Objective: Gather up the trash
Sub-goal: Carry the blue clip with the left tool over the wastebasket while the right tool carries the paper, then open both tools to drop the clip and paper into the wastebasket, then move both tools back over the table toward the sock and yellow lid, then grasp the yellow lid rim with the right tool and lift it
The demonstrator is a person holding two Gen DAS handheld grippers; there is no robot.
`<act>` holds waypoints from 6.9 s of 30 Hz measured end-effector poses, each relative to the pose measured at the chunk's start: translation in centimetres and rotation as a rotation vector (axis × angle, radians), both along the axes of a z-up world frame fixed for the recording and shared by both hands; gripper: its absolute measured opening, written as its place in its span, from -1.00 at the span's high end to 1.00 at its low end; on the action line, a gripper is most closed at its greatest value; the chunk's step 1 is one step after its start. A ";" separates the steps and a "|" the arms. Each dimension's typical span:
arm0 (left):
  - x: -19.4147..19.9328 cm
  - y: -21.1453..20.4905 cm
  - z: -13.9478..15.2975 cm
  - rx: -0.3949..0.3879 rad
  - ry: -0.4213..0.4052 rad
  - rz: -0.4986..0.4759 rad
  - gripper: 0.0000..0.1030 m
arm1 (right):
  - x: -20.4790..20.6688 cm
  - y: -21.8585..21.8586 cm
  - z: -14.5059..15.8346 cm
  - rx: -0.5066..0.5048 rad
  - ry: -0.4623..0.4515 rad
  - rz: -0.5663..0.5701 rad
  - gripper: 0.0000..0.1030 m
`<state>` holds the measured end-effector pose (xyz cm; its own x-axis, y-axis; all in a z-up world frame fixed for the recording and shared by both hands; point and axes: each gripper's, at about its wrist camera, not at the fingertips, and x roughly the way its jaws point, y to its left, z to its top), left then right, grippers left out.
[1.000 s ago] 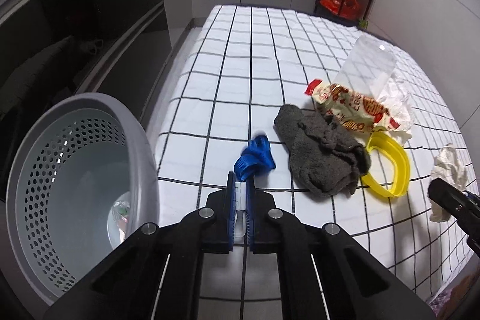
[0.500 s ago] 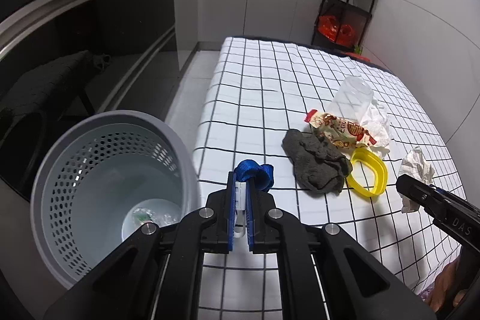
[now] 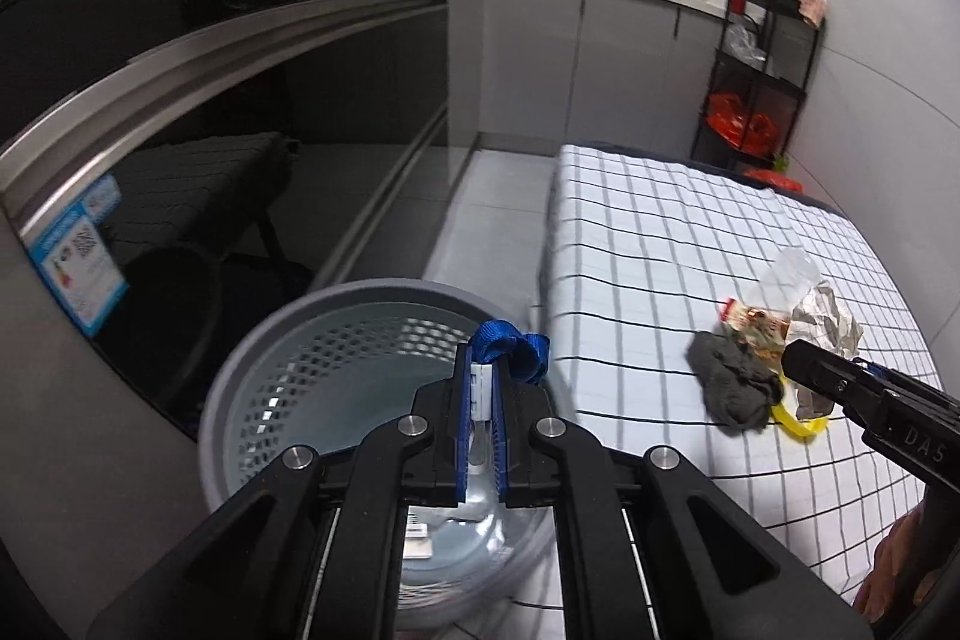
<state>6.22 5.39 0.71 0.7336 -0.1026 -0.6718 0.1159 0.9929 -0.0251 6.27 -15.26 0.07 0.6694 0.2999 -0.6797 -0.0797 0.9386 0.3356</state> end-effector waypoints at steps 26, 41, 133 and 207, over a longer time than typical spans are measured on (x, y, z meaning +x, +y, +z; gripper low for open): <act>1.4 7.6 -3.8 -0.008 0.117 0.166 0.87 | 4.9 12.6 -3.9 0.009 0.096 0.326 0.29; 1.4 8.8 -4.9 -0.026 0.168 0.167 0.87 | 5.6 14.2 -5.6 -0.001 0.145 0.338 0.28; -0.1 -3.2 -4.4 -0.015 0.117 -0.064 -0.33 | -3.6 -10.6 -3.8 0.019 0.090 -0.143 -0.23; -0.2 -12.5 -6.8 -0.015 0.161 -0.221 -0.56 | -2.0 -12.7 -8.1 -0.149 0.158 -0.214 -0.44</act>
